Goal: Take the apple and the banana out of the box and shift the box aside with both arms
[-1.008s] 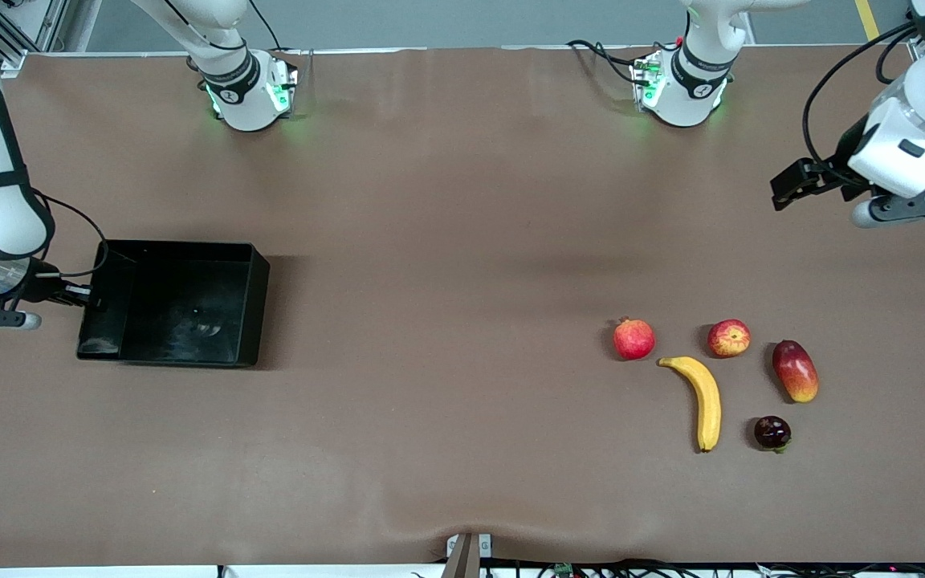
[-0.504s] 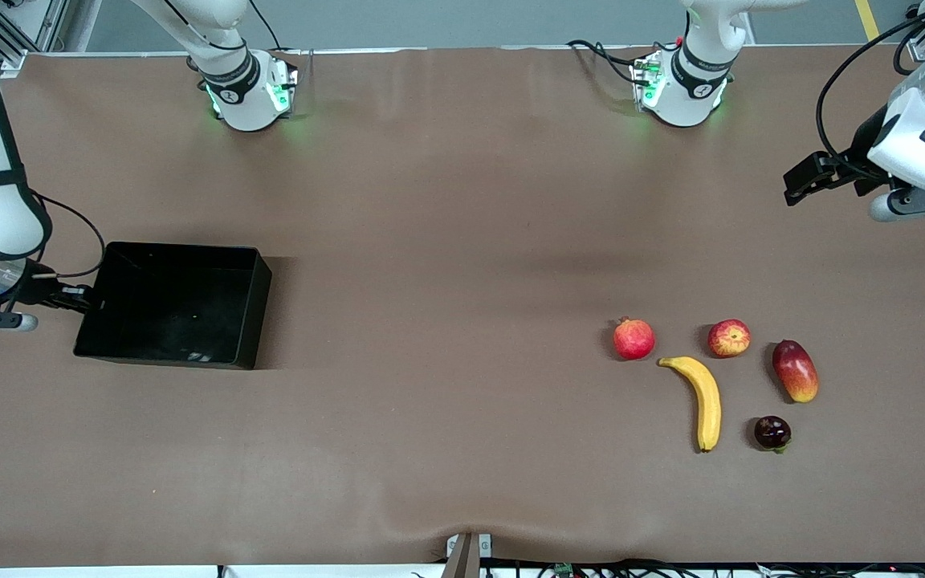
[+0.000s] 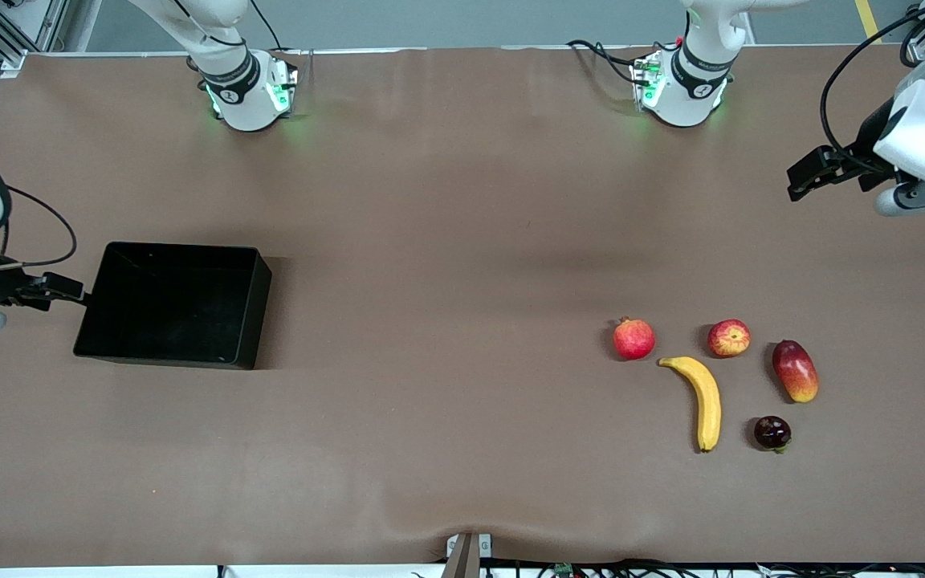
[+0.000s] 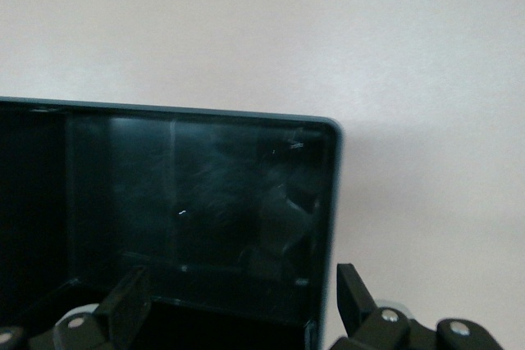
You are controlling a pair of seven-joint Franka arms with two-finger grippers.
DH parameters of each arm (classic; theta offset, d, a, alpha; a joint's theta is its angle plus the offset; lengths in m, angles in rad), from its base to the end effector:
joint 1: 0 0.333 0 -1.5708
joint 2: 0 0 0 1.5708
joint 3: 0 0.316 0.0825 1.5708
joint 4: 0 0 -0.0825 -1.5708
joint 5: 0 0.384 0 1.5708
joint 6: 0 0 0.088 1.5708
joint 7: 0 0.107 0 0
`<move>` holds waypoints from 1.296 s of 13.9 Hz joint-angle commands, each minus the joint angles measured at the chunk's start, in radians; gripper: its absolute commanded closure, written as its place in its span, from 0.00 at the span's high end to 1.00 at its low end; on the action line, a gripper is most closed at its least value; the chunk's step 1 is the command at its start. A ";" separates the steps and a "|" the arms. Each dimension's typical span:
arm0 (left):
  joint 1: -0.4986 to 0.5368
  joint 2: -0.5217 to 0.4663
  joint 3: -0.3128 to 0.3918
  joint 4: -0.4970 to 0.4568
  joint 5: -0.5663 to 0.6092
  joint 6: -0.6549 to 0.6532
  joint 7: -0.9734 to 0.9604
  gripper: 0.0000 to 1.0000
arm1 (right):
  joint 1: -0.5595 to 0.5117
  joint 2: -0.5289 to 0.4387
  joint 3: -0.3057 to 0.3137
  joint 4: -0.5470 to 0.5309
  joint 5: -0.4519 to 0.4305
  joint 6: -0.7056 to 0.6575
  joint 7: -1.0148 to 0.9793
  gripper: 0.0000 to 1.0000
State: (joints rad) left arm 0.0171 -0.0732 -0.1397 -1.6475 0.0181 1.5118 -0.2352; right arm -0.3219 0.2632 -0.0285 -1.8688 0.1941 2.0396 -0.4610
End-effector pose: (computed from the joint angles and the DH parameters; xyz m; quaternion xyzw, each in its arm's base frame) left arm 0.5208 -0.0649 0.6227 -0.9978 -0.0568 0.0286 0.0195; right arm 0.5761 -0.1982 0.3683 -0.9957 -0.0076 0.0102 0.0921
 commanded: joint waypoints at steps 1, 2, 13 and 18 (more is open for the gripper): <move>0.006 0.007 0.000 0.029 -0.003 -0.027 0.010 1.00 | 0.053 -0.015 0.001 0.103 -0.053 -0.142 0.108 1.00; 0.006 0.007 0.003 0.029 -0.003 -0.027 0.010 1.00 | 0.072 -0.033 0.002 0.115 -0.065 -0.163 0.126 1.00; 0.001 0.015 -0.003 0.041 -0.003 -0.028 0.011 1.00 | 0.222 -0.406 0.007 0.117 -0.157 -0.418 0.374 1.00; 0.006 0.015 -0.001 0.051 -0.003 -0.039 0.014 1.00 | 0.222 -0.444 0.028 0.152 -0.182 -0.498 0.410 1.00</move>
State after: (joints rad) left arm 0.0180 -0.0667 -0.1389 -1.6269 0.0181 1.4993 -0.2352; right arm -0.1016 -0.1735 -0.0183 -1.7298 0.0497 1.5698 -0.0922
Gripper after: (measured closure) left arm 0.000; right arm 0.000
